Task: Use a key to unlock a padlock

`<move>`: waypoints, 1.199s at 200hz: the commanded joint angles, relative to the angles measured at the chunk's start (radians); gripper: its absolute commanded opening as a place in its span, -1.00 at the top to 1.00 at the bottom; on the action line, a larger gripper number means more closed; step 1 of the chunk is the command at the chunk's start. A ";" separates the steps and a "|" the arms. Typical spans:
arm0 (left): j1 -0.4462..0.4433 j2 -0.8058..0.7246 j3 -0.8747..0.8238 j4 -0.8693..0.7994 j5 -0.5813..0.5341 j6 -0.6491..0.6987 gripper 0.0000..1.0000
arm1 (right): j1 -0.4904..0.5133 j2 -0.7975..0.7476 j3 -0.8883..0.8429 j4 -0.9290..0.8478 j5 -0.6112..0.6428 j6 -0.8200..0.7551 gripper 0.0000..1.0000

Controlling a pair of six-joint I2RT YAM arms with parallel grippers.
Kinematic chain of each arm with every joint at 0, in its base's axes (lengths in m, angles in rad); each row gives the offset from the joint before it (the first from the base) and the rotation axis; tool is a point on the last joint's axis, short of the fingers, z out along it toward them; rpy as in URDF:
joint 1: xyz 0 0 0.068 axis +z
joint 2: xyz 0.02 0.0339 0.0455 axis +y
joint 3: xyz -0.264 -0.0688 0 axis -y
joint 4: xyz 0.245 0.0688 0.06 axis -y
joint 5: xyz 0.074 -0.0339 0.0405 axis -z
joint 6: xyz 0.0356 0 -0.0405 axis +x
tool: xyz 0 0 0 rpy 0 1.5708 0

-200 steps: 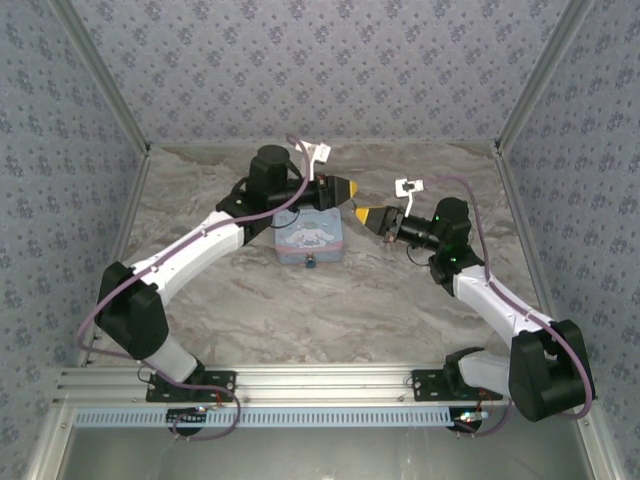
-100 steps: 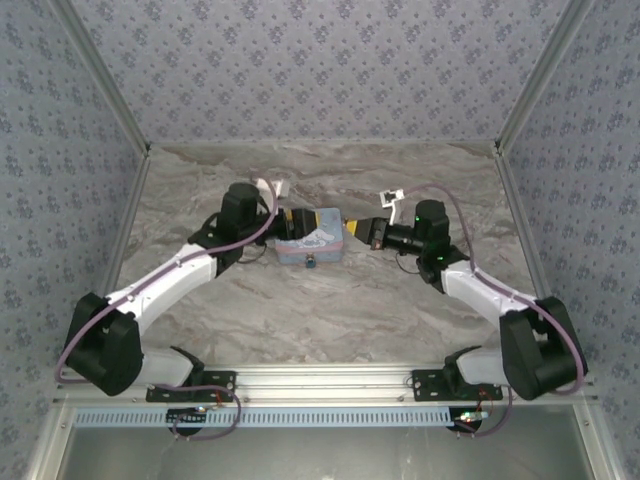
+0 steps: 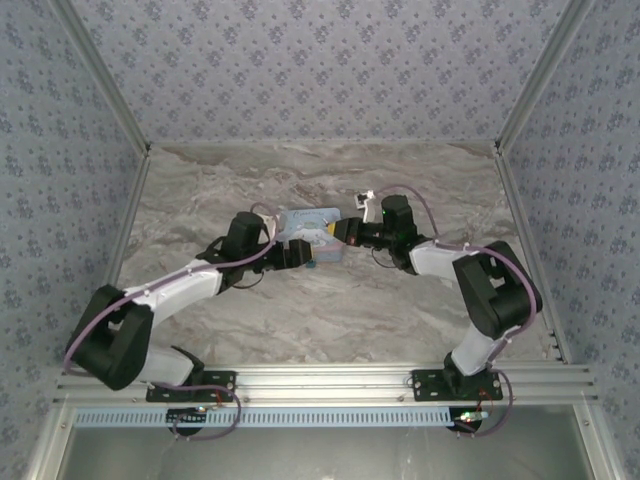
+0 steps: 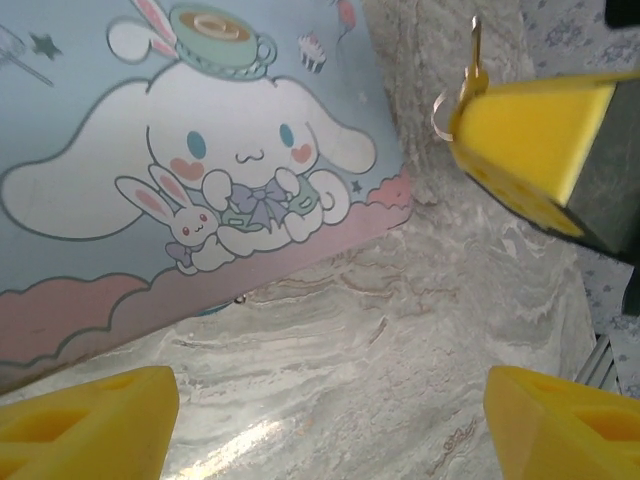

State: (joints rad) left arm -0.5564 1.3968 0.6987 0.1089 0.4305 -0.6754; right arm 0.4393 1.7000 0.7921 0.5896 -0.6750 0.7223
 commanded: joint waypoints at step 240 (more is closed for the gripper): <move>-0.007 0.389 -0.056 0.661 -0.003 0.291 -0.42 | 0.012 0.116 0.090 -0.100 0.110 0.003 0.98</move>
State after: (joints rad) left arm -0.5575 1.7504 0.6060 0.6769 0.4038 -0.4072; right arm 0.4450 1.7981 0.8654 0.5339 -0.6044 0.7254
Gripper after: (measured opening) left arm 0.722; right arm 0.054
